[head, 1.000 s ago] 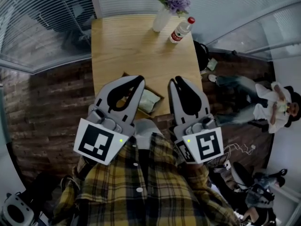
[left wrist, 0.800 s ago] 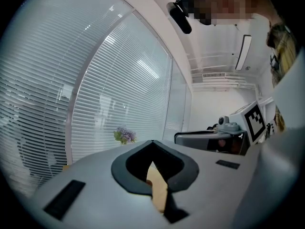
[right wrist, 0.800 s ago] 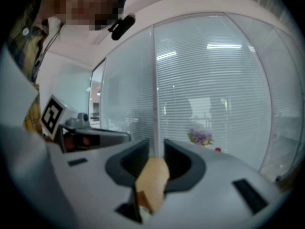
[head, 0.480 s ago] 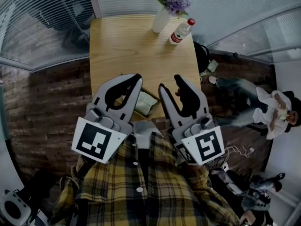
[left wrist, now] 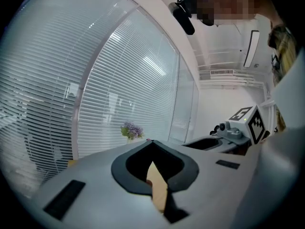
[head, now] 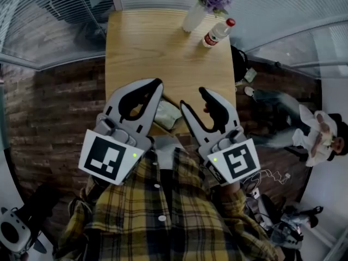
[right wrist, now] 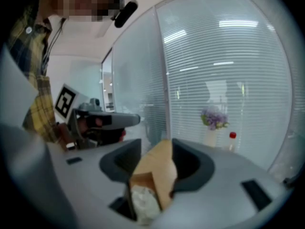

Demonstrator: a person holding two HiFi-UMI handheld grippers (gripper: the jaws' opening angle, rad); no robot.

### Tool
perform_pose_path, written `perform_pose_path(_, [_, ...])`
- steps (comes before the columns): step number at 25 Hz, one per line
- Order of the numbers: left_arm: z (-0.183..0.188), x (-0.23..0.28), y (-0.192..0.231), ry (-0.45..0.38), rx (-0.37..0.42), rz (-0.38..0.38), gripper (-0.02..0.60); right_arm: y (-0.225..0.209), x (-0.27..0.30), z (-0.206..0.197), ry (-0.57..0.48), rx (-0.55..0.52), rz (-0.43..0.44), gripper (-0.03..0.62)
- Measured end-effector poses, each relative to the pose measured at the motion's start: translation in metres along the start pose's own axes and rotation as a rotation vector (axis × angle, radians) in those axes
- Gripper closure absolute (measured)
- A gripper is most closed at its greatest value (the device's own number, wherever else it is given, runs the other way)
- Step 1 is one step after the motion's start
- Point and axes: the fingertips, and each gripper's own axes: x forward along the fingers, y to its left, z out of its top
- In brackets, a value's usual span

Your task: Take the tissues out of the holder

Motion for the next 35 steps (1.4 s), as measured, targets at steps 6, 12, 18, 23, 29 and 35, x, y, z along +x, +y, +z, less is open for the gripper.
perform_pose_path(6, [-0.007,-0.003,0.010,0.017,-0.011,0.027,0.574,0.007,0.016,-0.039,0.175,-0.042,0.068,0.407])
perform_pose_path(12, [-0.010,-0.007,0.022,0.019,-0.023,0.056,0.574,0.022,0.026,-0.094,0.361,-0.043,0.201,0.407])
perform_pose_path(18, [-0.017,-0.011,0.035,0.028,-0.040,0.077,0.574,0.031,0.032,-0.148,0.526,-0.044,0.263,0.407])
perform_pose_path(23, [-0.024,-0.015,0.041,0.042,-0.053,0.088,0.574,0.034,0.035,-0.185,0.622,-0.038,0.284,0.407])
perform_pose_path(29, [-0.031,-0.019,0.047,0.050,-0.070,0.100,0.574,0.036,0.036,-0.218,0.732,-0.105,0.295,0.405])
perform_pose_path(35, [-0.037,-0.022,0.050,0.056,-0.083,0.107,0.574,0.041,0.035,-0.243,0.825,-0.180,0.328,0.407])
